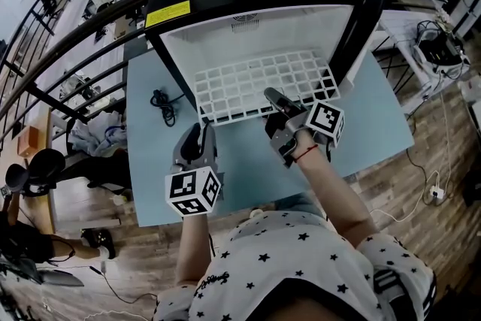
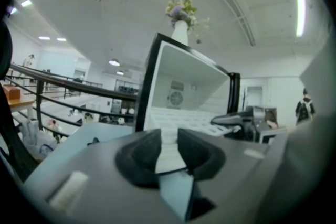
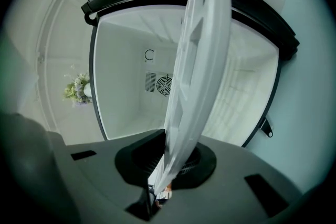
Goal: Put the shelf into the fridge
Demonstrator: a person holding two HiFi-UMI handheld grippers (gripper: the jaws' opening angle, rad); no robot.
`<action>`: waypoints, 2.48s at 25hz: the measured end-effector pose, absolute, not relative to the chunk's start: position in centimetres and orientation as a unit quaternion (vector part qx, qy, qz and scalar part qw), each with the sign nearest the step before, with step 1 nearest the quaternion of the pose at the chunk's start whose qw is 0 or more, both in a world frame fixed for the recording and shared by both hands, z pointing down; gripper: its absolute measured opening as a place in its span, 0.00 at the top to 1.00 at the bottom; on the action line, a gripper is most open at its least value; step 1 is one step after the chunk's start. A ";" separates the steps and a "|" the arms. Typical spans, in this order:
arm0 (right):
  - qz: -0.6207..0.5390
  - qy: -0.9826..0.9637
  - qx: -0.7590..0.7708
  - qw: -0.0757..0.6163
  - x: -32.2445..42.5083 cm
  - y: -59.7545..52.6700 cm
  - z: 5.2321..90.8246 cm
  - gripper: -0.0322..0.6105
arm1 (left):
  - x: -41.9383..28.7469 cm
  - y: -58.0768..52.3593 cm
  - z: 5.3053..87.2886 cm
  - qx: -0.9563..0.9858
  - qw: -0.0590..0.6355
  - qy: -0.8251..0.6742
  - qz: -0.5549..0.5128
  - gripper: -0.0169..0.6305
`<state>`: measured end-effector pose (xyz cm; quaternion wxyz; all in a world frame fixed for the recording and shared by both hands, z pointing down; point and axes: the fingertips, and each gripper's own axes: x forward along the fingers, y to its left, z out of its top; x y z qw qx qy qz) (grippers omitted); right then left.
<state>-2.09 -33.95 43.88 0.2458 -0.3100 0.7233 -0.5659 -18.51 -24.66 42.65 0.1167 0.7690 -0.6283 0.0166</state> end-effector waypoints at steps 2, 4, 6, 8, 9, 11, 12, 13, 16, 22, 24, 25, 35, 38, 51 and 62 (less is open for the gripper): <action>-0.560 0.728 -0.309 0.245 -2.2 -34.1 43.8 0.89 | -18.6 -24.8 42.7 0.769 0.118 -0.628 0.015 0.82; -0.554 0.732 -0.310 0.247 -2.3 -34.1 43.8 0.89 | -18.6 -24.9 42.6 0.769 0.120 -0.627 0.014 0.82; -0.544 0.739 -0.313 0.247 -2.2 -34.0 43.7 0.89 | -18.6 -24.9 42.6 0.769 0.120 -0.628 0.012 0.82; -0.530 0.749 -0.314 0.244 -2.1 -33.8 43.4 0.89 | -18.6 -24.8 42.5 0.768 0.120 -0.629 0.012 0.82; -0.525 0.753 -0.313 0.244 -2.1 -33.6 43.3 0.89 | -18.6 -24.8 42.5 0.768 0.119 -0.629 0.011 0.82; -0.517 0.759 -0.313 0.242 -2.1 -33.0 43.3 0.89 | -18.7 -24.8 42.4 0.768 0.119 -0.629 0.010 0.82; -0.512 0.763 -0.314 0.239 -2.0 -32.7 43.3 0.89 | -18.7 -24.8 42.4 0.768 0.119 -0.630 0.010 0.82; -0.504 0.769 -0.316 0.235 -1.8 -32.3 43.3 0.89 | -18.7 -24.8 42.4 0.768 0.119 -0.630 0.009 0.82; -0.468 0.794 -0.322 0.218 -1.1 -31.1 43.1 0.88 | -18.7 -24.8 42.4 0.768 0.119 -0.629 0.008 0.82; -0.381 0.835 -0.368 0.152 0.2 -29.1 43.8 0.80 | -18.7 -24.9 42.4 0.770 0.117 -0.628 0.009 0.82; -0.335 0.847 -0.393 0.125 1.0 -28.6 43.8 0.80 | -18.7 -24.9 42.4 0.770 0.117 -0.627 0.008 0.82; -0.311 0.851 -0.408 0.111 1.6 -28.4 43.9 0.80 | -18.8 -24.9 42.3 0.770 0.117 -0.627 0.008 0.83; -0.063 0.820 -0.567 -0.045 11.1 -28.7 44.1 0.70 | -18.8 -24.8 42.4 0.770 0.118 -0.627 0.004 0.83; -0.026 0.808 -0.585 -0.060 12.3 -29.4 43.4 0.66 | -18.8 -24.8 42.4 0.770 0.119 -0.627 0.003 0.83; 0.011 0.800 -0.597 -0.067 12.7 -30.5 42.6 0.65 | -18.7 -24.8 42.3 0.771 0.119 -0.625 0.001 0.83; 0.026 0.801 -0.594 -0.074 12.2 -30.8 42.3 0.70 | -19.0 -25.4 41.9 0.770 0.116 -0.627 -0.007 0.86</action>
